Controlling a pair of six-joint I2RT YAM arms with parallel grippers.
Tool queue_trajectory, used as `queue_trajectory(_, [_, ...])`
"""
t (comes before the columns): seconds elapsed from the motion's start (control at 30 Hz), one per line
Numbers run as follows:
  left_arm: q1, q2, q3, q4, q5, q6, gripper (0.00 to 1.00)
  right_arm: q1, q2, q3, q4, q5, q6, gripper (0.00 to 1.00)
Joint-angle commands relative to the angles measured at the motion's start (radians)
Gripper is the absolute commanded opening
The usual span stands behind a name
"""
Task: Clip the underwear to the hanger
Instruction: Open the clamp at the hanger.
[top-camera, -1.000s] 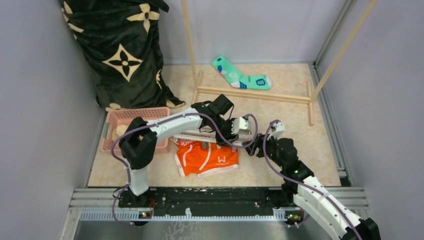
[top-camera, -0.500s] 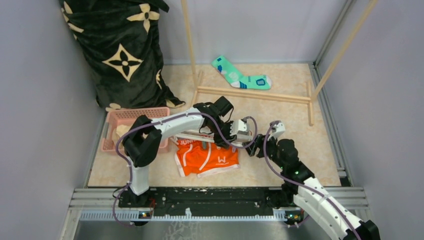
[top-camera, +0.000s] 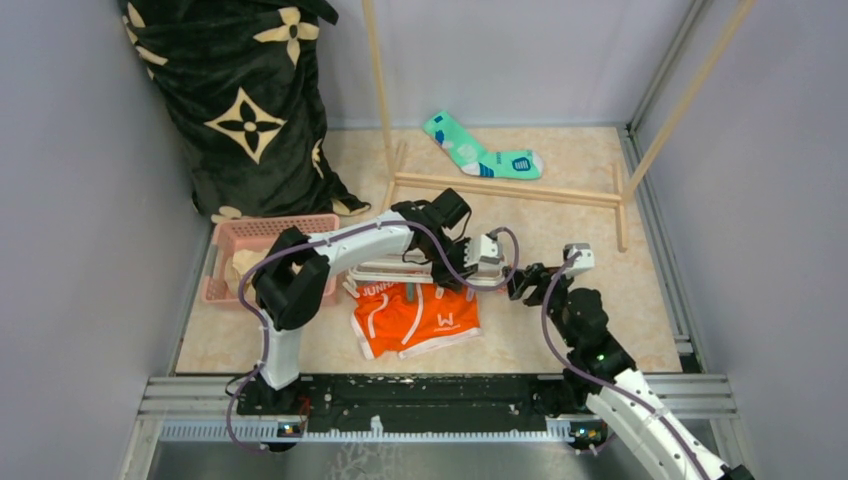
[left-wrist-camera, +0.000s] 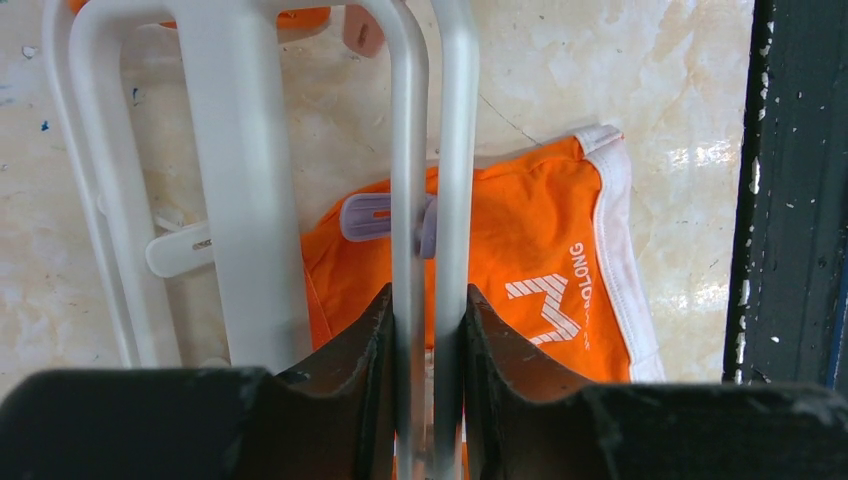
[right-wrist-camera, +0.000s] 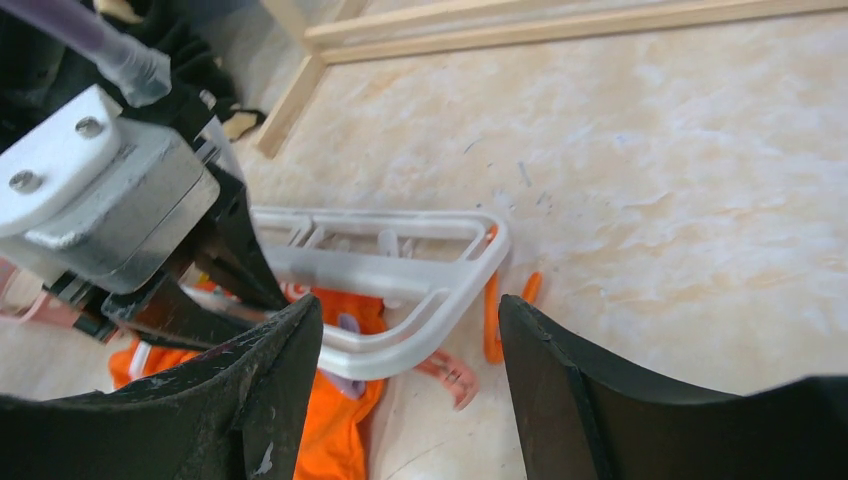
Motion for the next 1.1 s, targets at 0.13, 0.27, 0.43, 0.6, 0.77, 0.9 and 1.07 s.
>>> queue_trajectory(0.13, [0.036, 0.003, 0.065, 0.029, 0.033, 0.018, 0.21, 0.005, -0.029, 0.055, -0.001, 0.019, -0.02, 0.66])
queue_trajectory(0.27, [0.061, 0.013, 0.094, 0.032, 0.044, 0.034, 0.2, 0.005, -0.02, 0.029, 0.036, -0.149, -0.006, 0.66])
queue_trajectory(0.43, [0.082, 0.005, 0.099, 0.038, 0.041, 0.069, 0.2, 0.005, -0.004, 0.012, 0.036, -0.217, 0.028, 0.66])
queue_trajectory(0.6, [0.086, 0.016, 0.115, 0.054, 0.032, 0.086, 0.19, 0.005, 0.016, -0.037, 0.1, -0.241, 0.071, 0.66])
queue_trajectory(0.77, [0.086, 0.048, 0.171, 0.011, 0.027, 0.113, 0.19, 0.005, 0.101, -0.082, 0.253, -0.265, 0.105, 0.66])
queue_trajectory(0.9, [0.086, 0.039, 0.167, 0.014, 0.033, 0.14, 0.19, 0.002, 0.332, -0.028, 0.404, -0.37, 0.094, 0.66])
queue_trajectory(1.07, [0.085, 0.032, 0.166, 0.023, 0.03, 0.178, 0.19, -0.004, 0.627, -0.027, 0.801, -0.532, 0.052, 0.66])
